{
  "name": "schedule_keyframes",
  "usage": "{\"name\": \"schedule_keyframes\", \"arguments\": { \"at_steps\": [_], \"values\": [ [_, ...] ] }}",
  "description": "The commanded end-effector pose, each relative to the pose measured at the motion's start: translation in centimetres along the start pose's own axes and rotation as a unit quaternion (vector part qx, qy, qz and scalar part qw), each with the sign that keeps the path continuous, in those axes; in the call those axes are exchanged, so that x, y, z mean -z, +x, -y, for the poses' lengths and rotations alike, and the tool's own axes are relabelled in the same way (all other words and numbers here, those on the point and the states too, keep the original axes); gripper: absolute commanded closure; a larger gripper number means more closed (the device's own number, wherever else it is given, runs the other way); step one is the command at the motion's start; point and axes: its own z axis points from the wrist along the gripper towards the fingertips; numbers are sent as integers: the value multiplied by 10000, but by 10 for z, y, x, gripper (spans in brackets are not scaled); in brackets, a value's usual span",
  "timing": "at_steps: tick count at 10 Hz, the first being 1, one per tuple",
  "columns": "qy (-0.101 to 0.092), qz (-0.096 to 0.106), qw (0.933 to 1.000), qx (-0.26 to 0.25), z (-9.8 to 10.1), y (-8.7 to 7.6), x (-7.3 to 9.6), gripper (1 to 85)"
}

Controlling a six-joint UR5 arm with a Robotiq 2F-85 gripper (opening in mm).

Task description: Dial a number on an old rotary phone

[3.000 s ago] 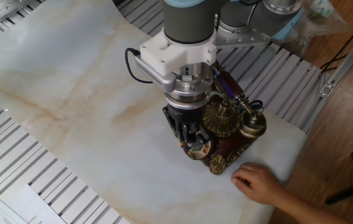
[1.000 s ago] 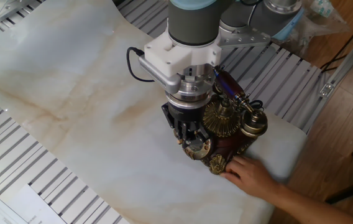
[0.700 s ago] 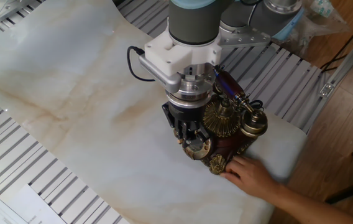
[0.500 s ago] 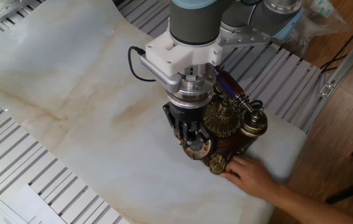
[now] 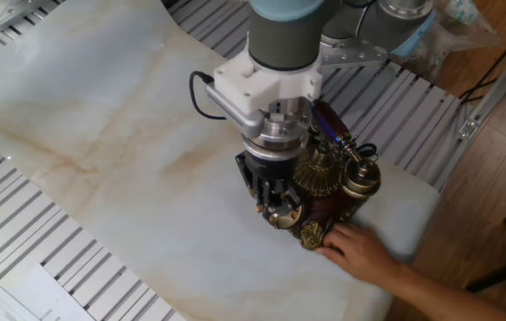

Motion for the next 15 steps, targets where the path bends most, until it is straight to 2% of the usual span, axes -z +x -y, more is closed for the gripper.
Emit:
{"name": "schedule_keyframes", "arguments": {
  "at_steps": [1, 3, 5, 8, 10, 12, 15],
  "values": [
    [158, -3, 9998, -158, -3, -3, -2, 843],
    [285, 53, 9994, -183, 3, -7, -7, 843],
    [322, 6, 9988, -358, -6, -7, -9, 843],
    [230, -176, 9988, -397, -11, 2, 0, 843],
    [24, -246, 9981, -571, -20, 3, 0, 843],
    [-201, -223, 9971, -698, -28, 2, -1, 843],
    [-331, -258, 9955, -854, -35, 3, -1, 843]
  ]
}}
